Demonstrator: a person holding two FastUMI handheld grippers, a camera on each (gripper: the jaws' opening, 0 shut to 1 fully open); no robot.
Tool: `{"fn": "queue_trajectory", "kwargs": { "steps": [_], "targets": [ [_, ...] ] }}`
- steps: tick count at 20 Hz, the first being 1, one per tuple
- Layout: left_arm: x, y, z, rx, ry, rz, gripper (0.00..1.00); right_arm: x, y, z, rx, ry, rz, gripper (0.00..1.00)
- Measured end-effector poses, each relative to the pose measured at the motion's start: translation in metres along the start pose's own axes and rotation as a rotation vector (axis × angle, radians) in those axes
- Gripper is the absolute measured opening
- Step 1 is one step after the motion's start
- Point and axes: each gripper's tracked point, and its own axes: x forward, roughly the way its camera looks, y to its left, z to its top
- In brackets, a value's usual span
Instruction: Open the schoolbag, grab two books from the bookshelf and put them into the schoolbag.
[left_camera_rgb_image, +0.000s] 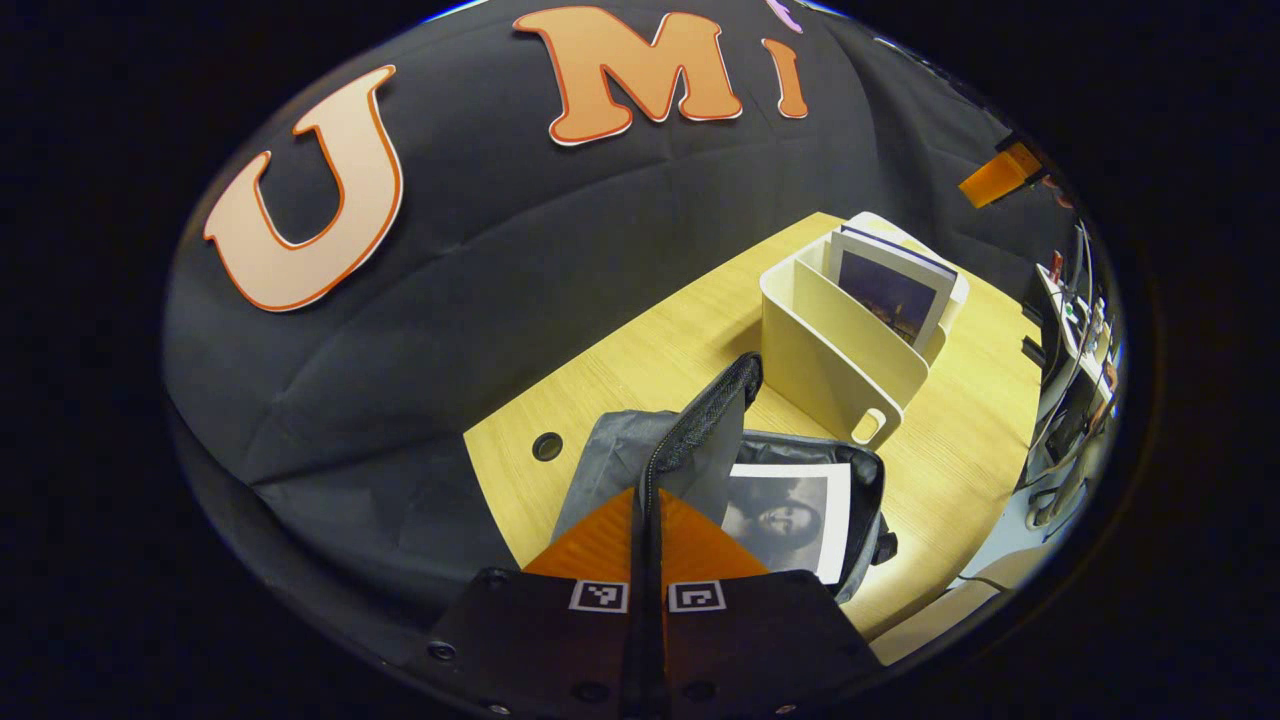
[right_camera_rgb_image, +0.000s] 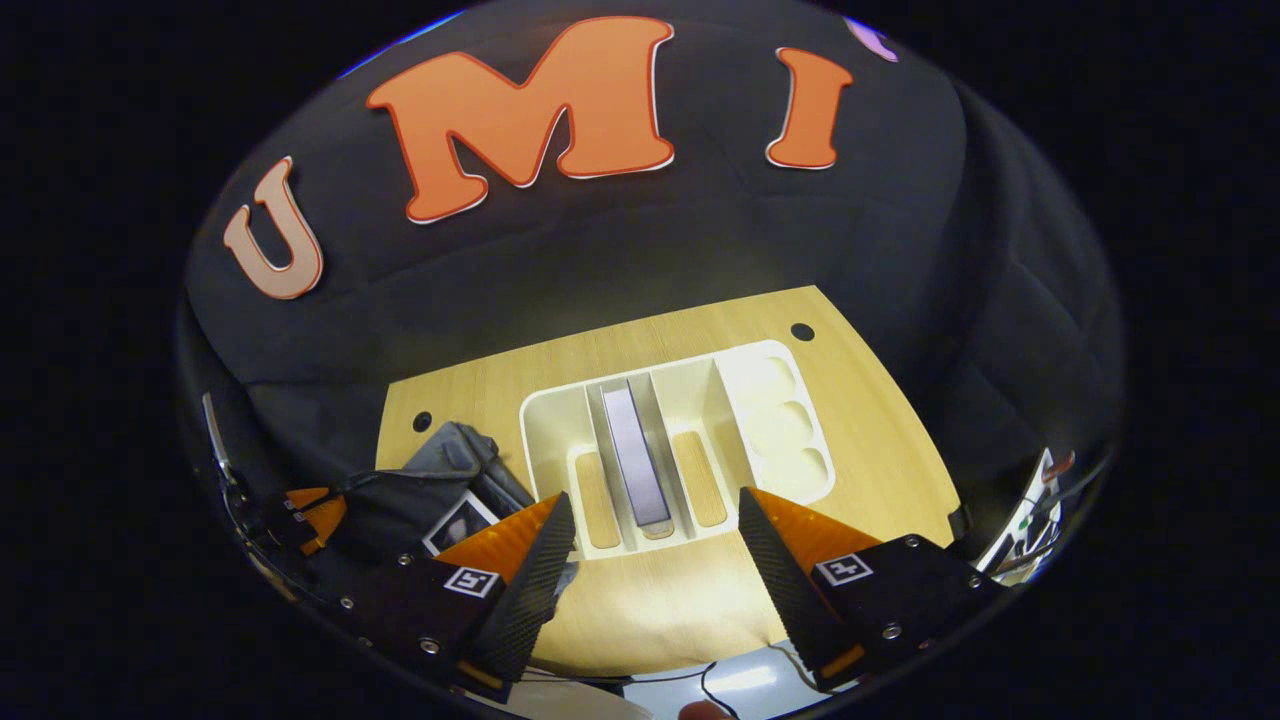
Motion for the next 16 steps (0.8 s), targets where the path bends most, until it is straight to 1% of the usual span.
{"fn": "queue_trajectory", "kwargs": {
  "steps": [5, 10, 12, 16],
  "targets": [
    [0.005, 0.005, -0.001, -0.024, 0.043, 0.043, 0.01, 0.055, 0.003, 0.006, -0.096, 0.086, 0.032, 0.99],
    [0.006, 0.011, -0.007, -0.045, 0.077, 0.079, 0.01, 0.096, 0.025, 0.001, -0.158, 0.172, 0.096, 0.99],
    [0.008, 0.013, -0.011, -0.052, 0.091, 0.087, 0.01, 0.112, 0.028, -0.003, -0.186, 0.2, 0.097, 1.0],
    [0.012, 0.014, -0.013, -0.058, 0.106, 0.094, 0.01, 0.144, 0.028, -0.021, -0.236, 0.252, 0.068, 0.99]
  ]
}}
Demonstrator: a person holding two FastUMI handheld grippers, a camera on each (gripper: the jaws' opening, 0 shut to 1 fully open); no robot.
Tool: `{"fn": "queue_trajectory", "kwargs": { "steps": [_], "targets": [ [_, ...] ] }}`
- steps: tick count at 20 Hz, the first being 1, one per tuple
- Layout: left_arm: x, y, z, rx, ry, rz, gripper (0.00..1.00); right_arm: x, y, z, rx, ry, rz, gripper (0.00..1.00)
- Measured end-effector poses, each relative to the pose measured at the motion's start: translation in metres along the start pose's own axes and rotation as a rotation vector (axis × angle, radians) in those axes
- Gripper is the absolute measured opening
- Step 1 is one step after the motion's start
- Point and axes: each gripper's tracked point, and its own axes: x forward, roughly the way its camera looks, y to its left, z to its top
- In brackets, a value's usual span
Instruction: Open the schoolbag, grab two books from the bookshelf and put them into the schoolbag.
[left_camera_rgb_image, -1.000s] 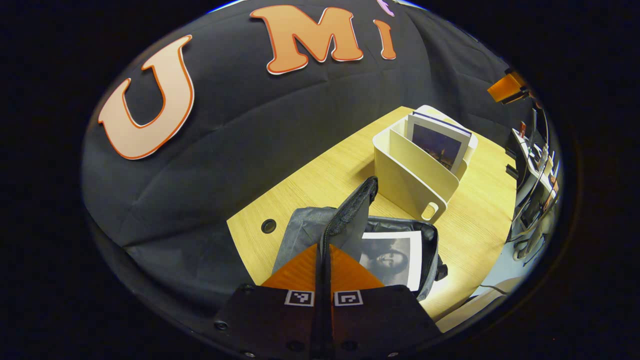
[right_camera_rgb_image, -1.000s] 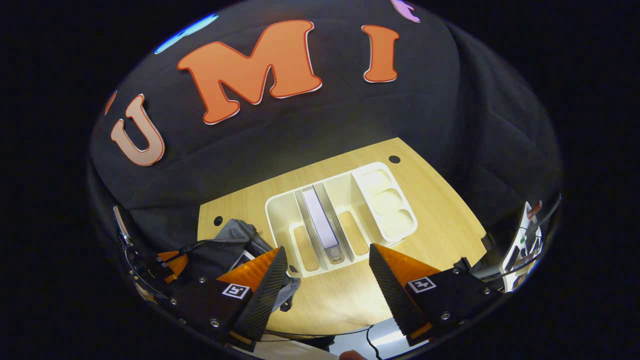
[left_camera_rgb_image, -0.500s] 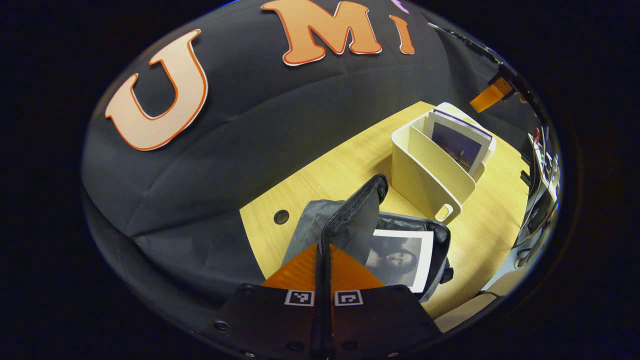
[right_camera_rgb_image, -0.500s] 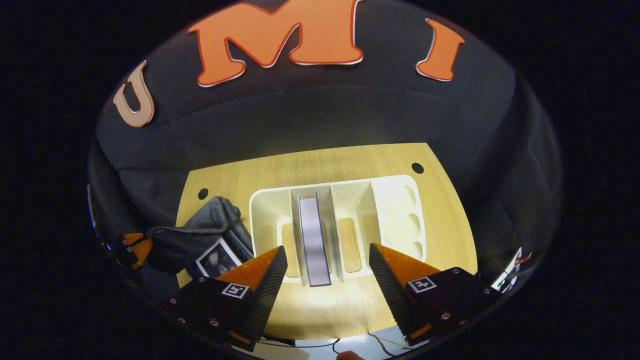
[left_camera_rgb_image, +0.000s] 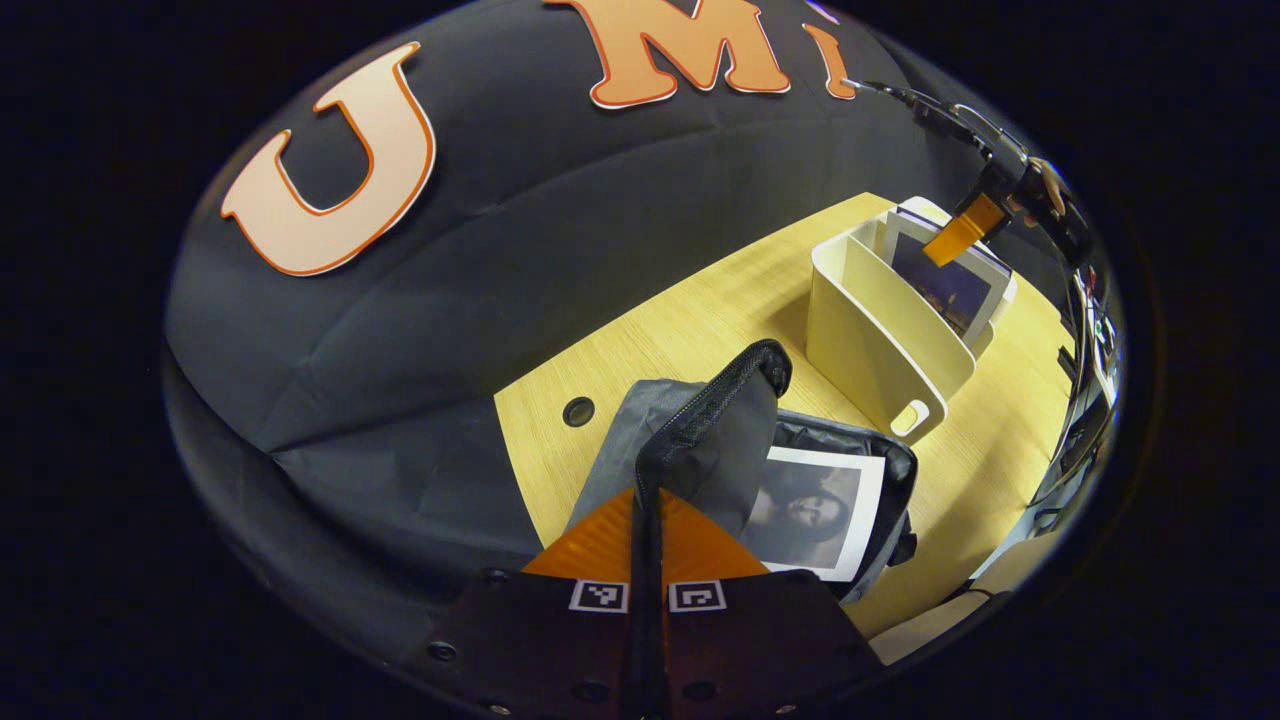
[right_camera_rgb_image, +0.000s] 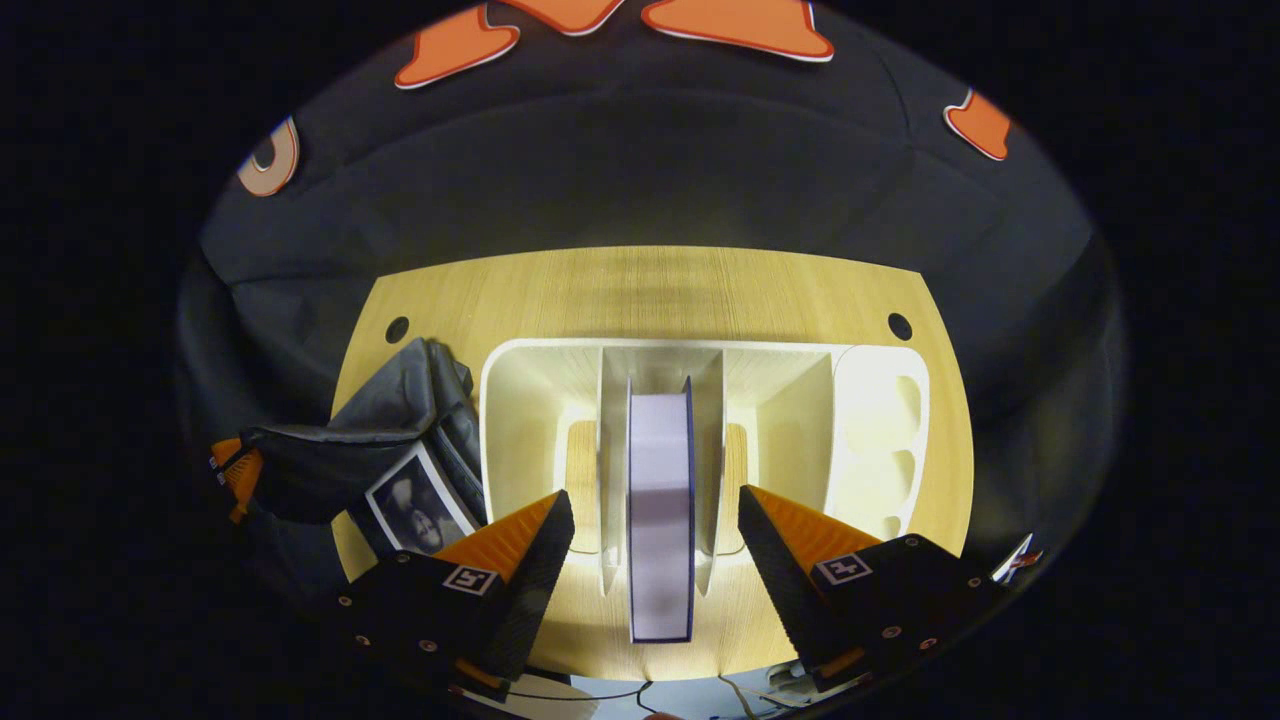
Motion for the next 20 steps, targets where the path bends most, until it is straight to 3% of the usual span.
{"fn": "queue_trajectory", "kwargs": {
  "steps": [1, 4, 7, 8, 9, 12, 16, 20],
  "targets": [
    [0.0, 0.0, 0.0, 0.0, 0.004, 0.001, 0.01, 0.006, -0.002, -0.002, -0.017, 0.012, -0.006, 1.0],
    [0.0, 0.002, 0.001, 0.003, 0.007, 0.006, 0.01, 0.02, -0.004, -0.001, 0.048, 0.026, 0.003, 0.37],
    [-0.001, -0.001, 0.001, 0.005, 0.001, -0.004, 0.01, 0.008, -0.011, -0.001, 0.053, 0.019, -0.018, 0.33],
    [-0.001, -0.001, 0.002, 0.008, -0.001, -0.006, 0.01, 0.003, -0.009, -0.003, 0.051, 0.014, -0.011, 0.23],
    [-0.001, 0.0, 0.002, 0.01, -0.002, -0.007, 0.01, -0.003, -0.004, -0.004, 0.058, 0.011, -0.001, 0.33],
    [-0.004, 0.0, 0.003, 0.018, -0.012, -0.018, 0.01, -0.03, 0.006, -0.01, 0.054, -0.006, 0.022, 0.33],
    [-0.006, -0.003, 0.007, 0.03, -0.034, -0.045, 0.01, -0.07, -0.004, -0.005, 0.013, -0.079, -0.055, 0.33],
    [-0.008, -0.005, 0.014, 0.041, -0.064, -0.074, 0.01, -0.116, -0.005, -0.002, 0.056, -0.149, -0.077, 0.33]
  ]
}}
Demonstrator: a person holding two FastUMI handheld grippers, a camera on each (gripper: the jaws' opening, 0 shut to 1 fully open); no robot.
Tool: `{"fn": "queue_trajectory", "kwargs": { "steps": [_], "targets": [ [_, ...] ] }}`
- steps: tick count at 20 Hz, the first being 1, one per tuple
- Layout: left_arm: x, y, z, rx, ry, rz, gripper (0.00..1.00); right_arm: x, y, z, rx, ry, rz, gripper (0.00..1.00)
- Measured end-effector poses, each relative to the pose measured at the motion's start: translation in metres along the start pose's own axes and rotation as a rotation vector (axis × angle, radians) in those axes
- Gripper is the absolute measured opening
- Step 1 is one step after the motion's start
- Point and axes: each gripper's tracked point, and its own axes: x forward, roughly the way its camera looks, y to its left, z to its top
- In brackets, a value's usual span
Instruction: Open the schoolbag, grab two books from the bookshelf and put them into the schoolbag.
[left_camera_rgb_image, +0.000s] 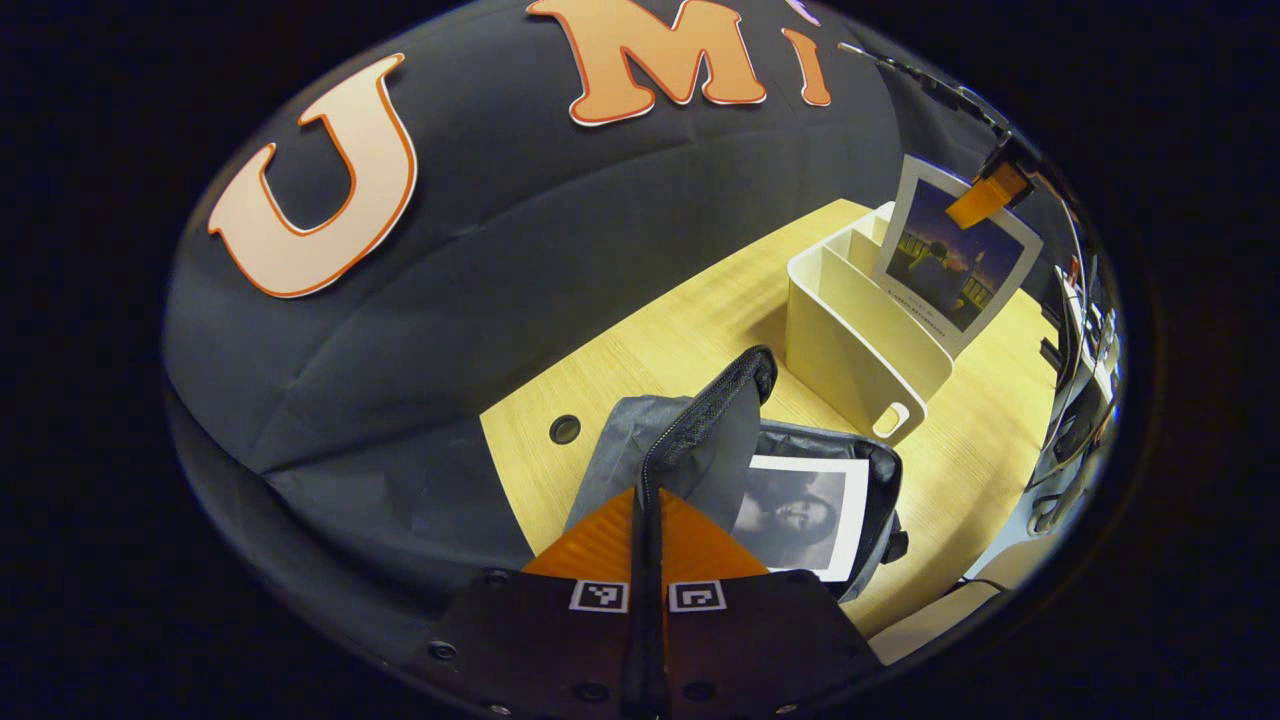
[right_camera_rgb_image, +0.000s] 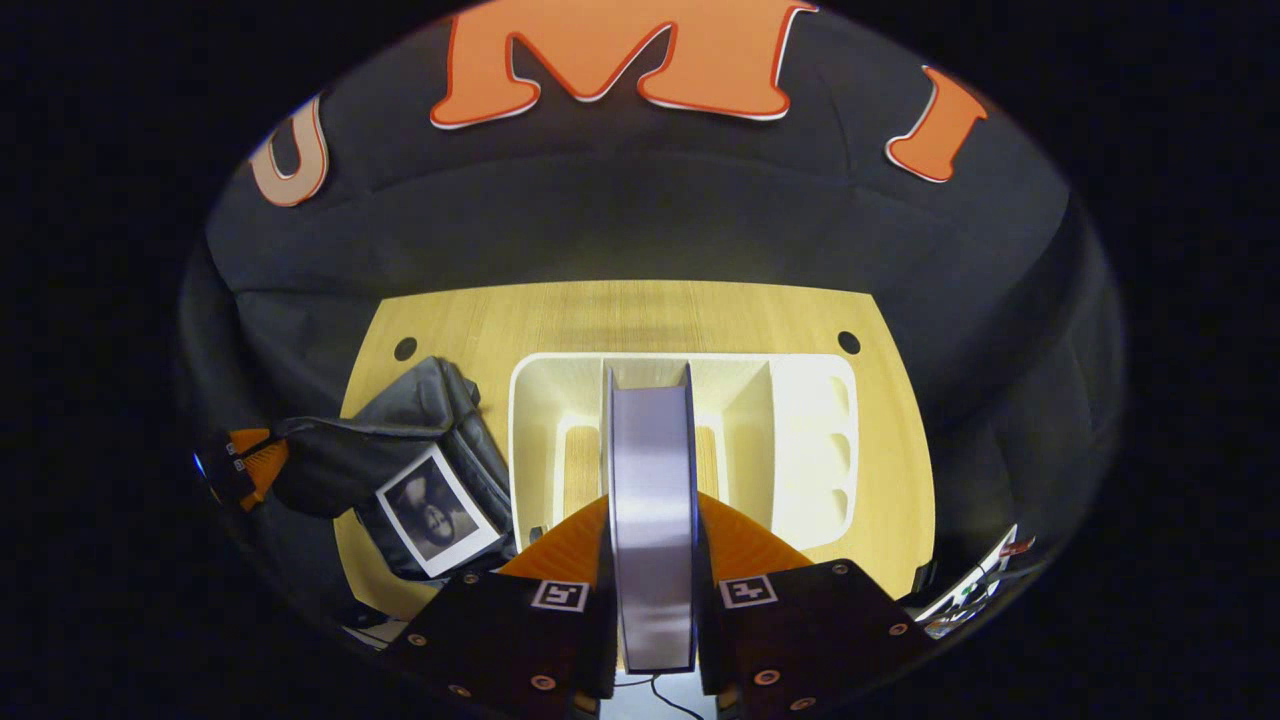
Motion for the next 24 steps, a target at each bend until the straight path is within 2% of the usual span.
{"fn": "queue_trajectory", "kwargs": {
  "steps": [5, 10, 16, 24],
  "targets": [
    [-0.002, -0.004, 0.004, 0.029, -0.026, -0.046, 0.01, -0.051, 0.0, 0.007, 0.025, -0.08, -0.048, 0.33],
    [0.001, 0.002, 0.008, 0.056, -0.06, -0.078, 0.01, -0.1, 0.019, 0.006, 0.059, -0.146, -0.062, 0.33],
    [0.006, 0.006, -0.003, 0.09, -0.084, -0.114, 0.01, -0.133, 0.066, -0.016, 0.112, -0.161, -0.001, 0.31],
    [0.003, 0.017, -0.01, 0.152, -0.092, -0.113, 0.01, -0.125, 0.121, -0.065, 0.27, -0.144, 0.123, 0.32]
  ]
}}
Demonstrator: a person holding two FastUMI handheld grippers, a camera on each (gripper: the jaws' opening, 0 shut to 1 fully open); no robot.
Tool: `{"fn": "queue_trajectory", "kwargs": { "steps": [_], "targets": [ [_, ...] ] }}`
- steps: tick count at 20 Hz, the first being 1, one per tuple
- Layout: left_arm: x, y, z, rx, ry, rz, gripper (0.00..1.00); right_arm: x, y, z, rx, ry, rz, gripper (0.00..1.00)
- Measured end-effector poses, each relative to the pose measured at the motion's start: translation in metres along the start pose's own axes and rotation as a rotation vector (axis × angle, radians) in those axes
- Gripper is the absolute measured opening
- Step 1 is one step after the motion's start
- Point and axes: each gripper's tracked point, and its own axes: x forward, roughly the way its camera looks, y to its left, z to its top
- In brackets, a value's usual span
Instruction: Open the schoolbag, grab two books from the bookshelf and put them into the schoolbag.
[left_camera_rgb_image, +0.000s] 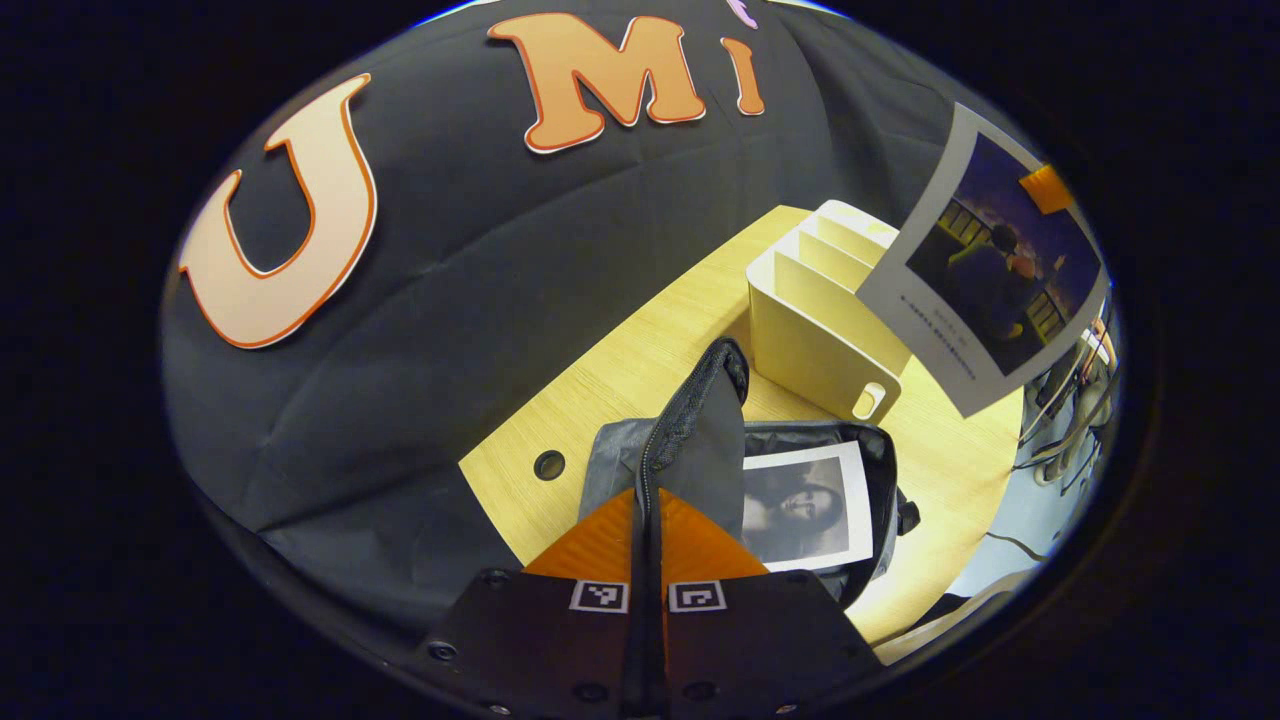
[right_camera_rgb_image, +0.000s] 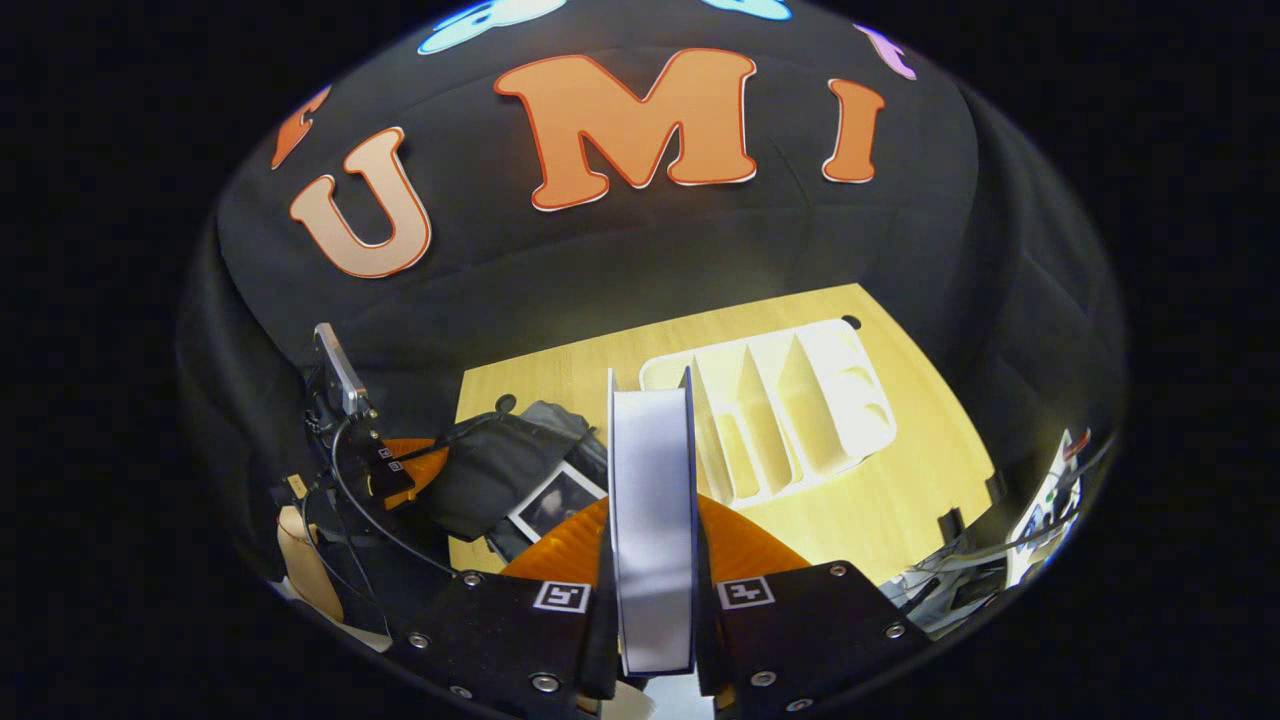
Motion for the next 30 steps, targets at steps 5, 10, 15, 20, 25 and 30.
{"fn": "queue_trajectory", "kwargs": {
  "steps": [5, 10, 15, 20, 25, 30],
  "targets": [
    [-0.009, -0.003, 0.003, 0.025, -0.007, 0.0, 0.01, 0.02, 0.014, -0.042, 0.169, 0.01, 0.091, 0.31],
    [-0.014, -0.007, 0.009, 0.034, -0.006, 0.019, 0.01, 0.056, 0.026, -0.091, 0.353, 0.066, 0.195, 0.31],
    [-0.019, -0.021, 0.016, 0.085, -0.015, 0.032, 0.01, 0.114, 0.025, -0.131, 0.519, 0.071, 0.242, 0.31],
    [-0.023, -0.051, 0.034, 0.202, -0.025, 0.048, 0.0, 0.162, 0.075, -0.146, 0.761, 0.057, 0.376, 0.31],
    [-0.032, -0.065, 0.043, 0.266, -0.041, 0.085, 0.01, 0.194, 0.109, -0.139, 0.878, -0.011, 0.413, 0.31],
    [-0.039, -0.078, 0.05, 0.297, -0.047, 0.101, 0.01, 0.218, 0.111, -0.134, 0.934, -0.058, 0.36, 0.33]
  ]
}}
